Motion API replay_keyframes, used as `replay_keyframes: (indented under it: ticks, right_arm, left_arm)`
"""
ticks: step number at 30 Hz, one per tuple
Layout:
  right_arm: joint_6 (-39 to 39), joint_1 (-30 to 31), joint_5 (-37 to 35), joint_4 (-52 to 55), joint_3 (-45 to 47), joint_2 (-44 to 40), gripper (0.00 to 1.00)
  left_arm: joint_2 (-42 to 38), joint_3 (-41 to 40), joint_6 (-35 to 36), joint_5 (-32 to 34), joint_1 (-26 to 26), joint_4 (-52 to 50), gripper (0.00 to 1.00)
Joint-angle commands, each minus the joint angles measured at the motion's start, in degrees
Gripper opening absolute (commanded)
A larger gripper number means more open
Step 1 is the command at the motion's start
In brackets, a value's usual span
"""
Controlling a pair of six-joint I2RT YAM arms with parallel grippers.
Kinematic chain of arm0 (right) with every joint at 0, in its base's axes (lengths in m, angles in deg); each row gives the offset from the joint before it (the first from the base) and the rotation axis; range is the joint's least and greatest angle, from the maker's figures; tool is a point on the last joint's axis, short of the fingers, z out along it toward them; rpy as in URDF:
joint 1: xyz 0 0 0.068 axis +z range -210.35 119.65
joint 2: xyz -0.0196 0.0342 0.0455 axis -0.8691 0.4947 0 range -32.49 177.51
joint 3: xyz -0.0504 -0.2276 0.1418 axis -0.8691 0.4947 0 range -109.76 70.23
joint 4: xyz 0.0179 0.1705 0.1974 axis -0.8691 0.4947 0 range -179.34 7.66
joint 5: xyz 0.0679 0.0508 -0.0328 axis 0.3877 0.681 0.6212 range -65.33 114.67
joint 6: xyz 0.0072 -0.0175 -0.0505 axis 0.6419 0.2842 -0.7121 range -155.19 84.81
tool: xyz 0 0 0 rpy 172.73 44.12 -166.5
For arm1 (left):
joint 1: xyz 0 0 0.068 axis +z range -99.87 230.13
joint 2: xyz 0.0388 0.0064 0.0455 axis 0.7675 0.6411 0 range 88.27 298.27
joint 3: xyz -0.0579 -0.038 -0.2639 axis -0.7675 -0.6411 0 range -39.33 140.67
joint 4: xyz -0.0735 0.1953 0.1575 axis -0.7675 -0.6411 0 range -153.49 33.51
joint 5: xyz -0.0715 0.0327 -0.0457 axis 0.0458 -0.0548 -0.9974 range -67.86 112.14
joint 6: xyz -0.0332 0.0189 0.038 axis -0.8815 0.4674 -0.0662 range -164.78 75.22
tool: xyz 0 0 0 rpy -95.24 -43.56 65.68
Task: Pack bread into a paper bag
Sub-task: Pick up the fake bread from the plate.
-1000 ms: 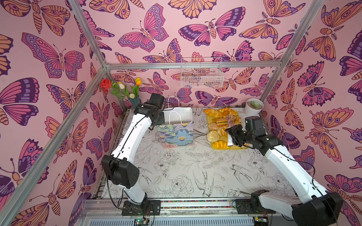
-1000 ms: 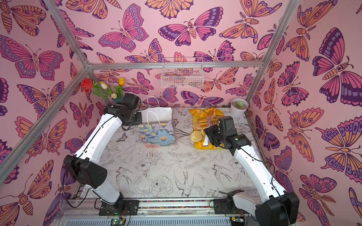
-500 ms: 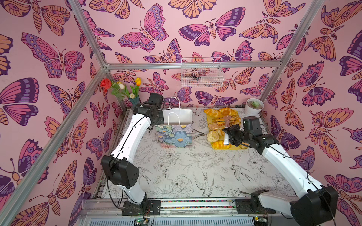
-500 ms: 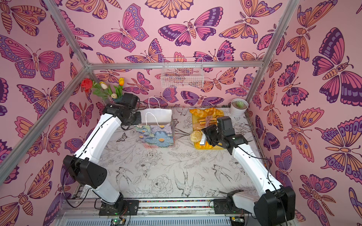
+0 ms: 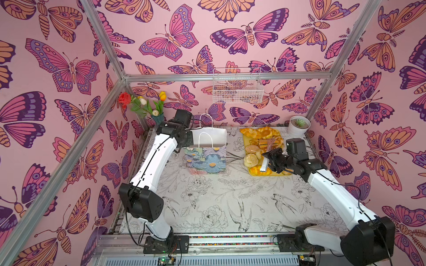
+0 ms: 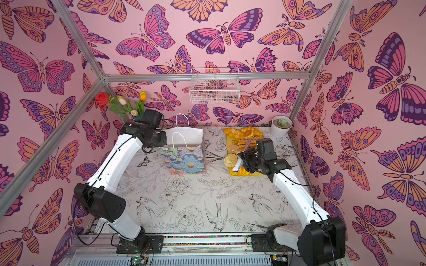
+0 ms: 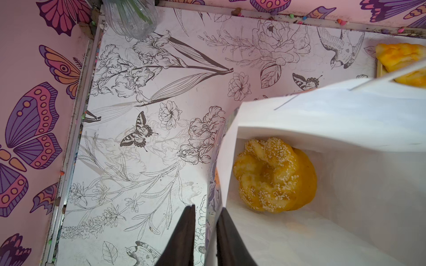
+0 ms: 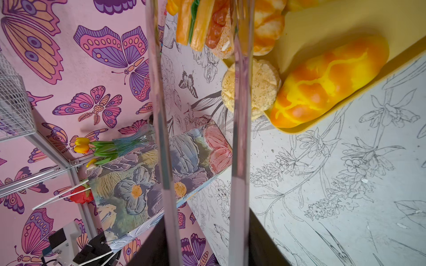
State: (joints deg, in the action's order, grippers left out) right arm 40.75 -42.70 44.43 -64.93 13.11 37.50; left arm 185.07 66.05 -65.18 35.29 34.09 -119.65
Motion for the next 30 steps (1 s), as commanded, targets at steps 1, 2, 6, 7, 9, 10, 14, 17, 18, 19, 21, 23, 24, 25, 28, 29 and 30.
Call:
replay_keyframes:
  ticks: [1, 2, 6, 7, 9, 10, 14, 17, 18, 19, 21, 23, 24, 25, 28, 29, 30]
  right_arm:
    - [0.9, -0.4, 1.0, -1.3, 0.6, -2.0, 0.46]
    - [1.0, -0.4, 0.9, -1.1, 0.8, -2.4, 0.46]
    - [1.2, -0.4, 0.4, -0.6, 1.6, -3.9, 0.46]
    - [1.2, -0.4, 0.2, -0.7, 1.7, -4.1, 0.46]
    - [1.2, -0.4, 0.1, -1.0, 2.1, -3.9, 0.46]
    - [1.2, -0.4, 0.1, -1.3, 2.2, -3.7, 0.46]
    - [0.8, -0.7, 0.0, -2.0, 2.1, -2.7, 0.46]
    - [0.7, -1.2, 0.3, -2.4, 2.1, -2.0, 0.46]
    - [0.6, -1.4, 0.4, -2.4, 2.1, -1.8, 0.46]
    - [0.5, -1.5, 0.7, -2.4, 2.1, -1.6, 0.46]
    - [0.4, -1.7, 0.9, -2.3, 2.2, -1.5, 0.46]
    - [0.5, -2.0, 1.1, -2.3, 2.6, -1.4, 0.45]
    - [0.7, -2.2, 1.2, -2.3, 3.0, -1.4, 0.44]
    - [0.9, -2.4, 1.4, -2.6, 3.4, -1.5, 0.43]
    - [1.1, -3.0, 1.8, -2.8, 4.4, -1.7, 0.4]
    - [1.2, -3.2, 2.0, -2.8, 4.6, -1.8, 0.38]
    - [1.3, -3.4, 2.2, -2.7, 4.8, -1.8, 0.36]
  left_arm:
    - [-1.1, 0.2, 0.6, -0.8, 0.5, -0.3, 0.22]
    - [-1.1, 0.3, 0.6, -0.8, 0.5, -0.3, 0.22]
    - [-1.2, 0.3, 0.6, -1.0, 0.5, -0.3, 0.22]
    - [-1.2, 0.3, 0.6, -1.2, 0.5, -0.3, 0.22]
    - [-1.1, 0.3, 0.7, -1.7, 0.5, -0.3, 0.22]
    - [-1.2, 0.3, 0.7, -1.8, 0.5, -0.3, 0.22]
    - [-1.3, 0.3, 0.8, -1.7, 0.5, -0.3, 0.22]
    - [-1.3, 0.3, 1.0, -1.5, 0.5, -0.3, 0.22]
    - [-1.3, 0.3, 1.2, -1.4, 0.5, -0.3, 0.22]
    - [-1.3, 0.3, 1.2, -1.3, 0.5, -0.3, 0.22]
    - [-1.3, 0.4, 1.1, -1.4, 0.4, -0.3, 0.22]
    - [-1.2, 0.4, 1.2, -1.4, 0.5, -0.3, 0.22]
    - [-1.2, 0.4, 1.2, -1.5, 0.5, -0.3, 0.22]
    - [-1.2, 0.3, 1.2, -1.5, 0.5, -0.3, 0.22]
    - [-1.2, 0.4, 1.2, -1.4, 0.5, -0.3, 0.22]
    - [-1.2, 0.4, 1.3, -1.3, 0.5, -0.3, 0.22]
    - [-1.3, 0.5, 1.3, -1.3, 0.5, -0.3, 0.22]
